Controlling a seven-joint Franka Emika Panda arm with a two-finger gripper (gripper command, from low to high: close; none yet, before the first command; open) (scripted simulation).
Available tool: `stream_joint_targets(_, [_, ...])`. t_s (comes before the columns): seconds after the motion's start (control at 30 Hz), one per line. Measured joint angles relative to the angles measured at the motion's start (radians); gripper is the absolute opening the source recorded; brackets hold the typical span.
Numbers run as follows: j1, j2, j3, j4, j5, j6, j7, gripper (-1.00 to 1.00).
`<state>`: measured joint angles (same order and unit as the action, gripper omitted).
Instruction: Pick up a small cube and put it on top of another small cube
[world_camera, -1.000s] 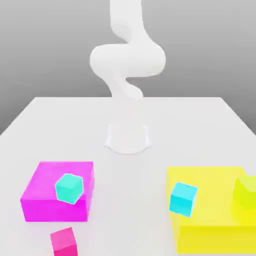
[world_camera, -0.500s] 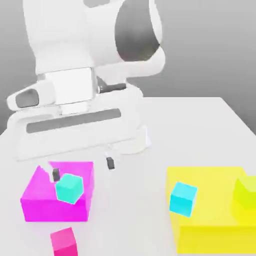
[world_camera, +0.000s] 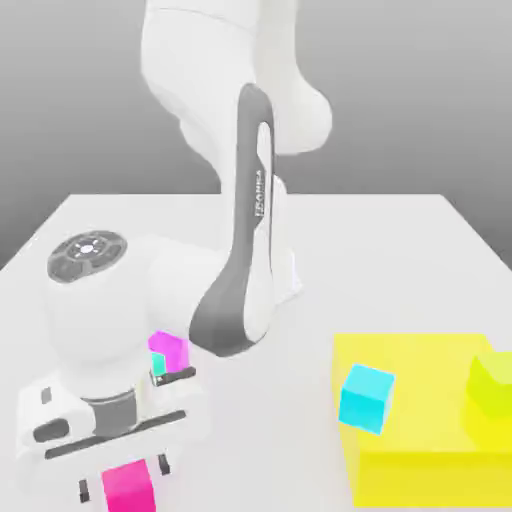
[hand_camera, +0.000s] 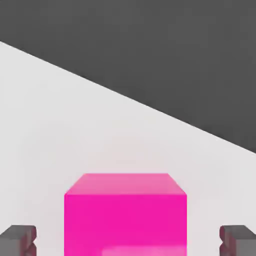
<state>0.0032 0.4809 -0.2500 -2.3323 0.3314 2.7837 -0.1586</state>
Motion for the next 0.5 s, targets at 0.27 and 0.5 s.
stream_joint_targets(0.27, [0.034,-0.088,-0.046,-0.021,-0.059,-0.066,0.043,-1.00])
stream_joint_targets(0.5, [0.187,-0.257,0.064,-0.035,-0.161,-0.225,-0.005,-1.00])
